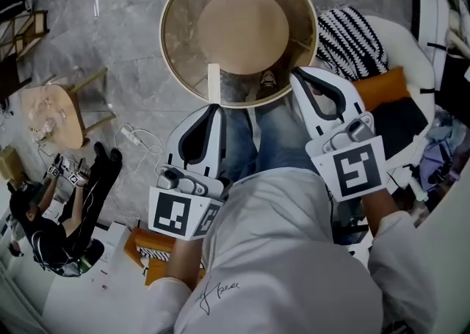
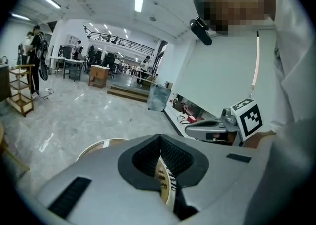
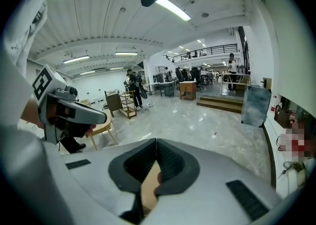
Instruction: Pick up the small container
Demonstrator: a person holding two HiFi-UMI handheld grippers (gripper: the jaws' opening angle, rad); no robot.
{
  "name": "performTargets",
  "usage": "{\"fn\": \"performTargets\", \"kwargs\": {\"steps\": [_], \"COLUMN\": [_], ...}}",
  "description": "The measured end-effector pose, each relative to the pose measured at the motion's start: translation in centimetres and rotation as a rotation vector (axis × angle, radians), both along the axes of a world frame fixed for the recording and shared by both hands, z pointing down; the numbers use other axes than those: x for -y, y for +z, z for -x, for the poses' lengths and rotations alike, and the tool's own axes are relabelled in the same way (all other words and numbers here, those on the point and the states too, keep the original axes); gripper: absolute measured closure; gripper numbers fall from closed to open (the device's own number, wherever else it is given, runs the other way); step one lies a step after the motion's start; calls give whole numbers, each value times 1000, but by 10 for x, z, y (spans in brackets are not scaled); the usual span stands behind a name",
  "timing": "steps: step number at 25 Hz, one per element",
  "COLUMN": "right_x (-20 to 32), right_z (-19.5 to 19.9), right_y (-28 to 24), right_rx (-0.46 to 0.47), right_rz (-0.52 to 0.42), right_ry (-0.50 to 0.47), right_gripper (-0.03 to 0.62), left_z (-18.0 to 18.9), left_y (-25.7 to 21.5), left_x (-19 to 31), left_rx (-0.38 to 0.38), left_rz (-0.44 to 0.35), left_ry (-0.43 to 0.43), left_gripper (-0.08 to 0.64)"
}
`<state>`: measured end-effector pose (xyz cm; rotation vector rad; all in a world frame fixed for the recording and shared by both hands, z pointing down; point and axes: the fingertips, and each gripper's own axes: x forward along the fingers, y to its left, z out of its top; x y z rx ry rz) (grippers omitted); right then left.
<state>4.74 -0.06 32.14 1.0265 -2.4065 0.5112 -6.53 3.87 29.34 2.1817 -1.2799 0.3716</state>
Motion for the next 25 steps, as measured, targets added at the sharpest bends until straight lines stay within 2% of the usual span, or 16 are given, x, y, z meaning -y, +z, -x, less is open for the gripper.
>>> {"fn": "performTargets", "kwargs": {"steps": [8,25], "right_x": [2,22], "right_z": [6,15], "right_y": [26,87], "right_rx": [-12,-39], "right_rz": [20,36], "right_ry": [-25,-4], "right_gripper": [575,575], "left_z": [5,16], "left_y": [24,86], "left_x": [5,17], "left_rx": [-9,-36], "left_rz": [27,88], "left_ry": [4,12], "left_gripper": [541,541]}}
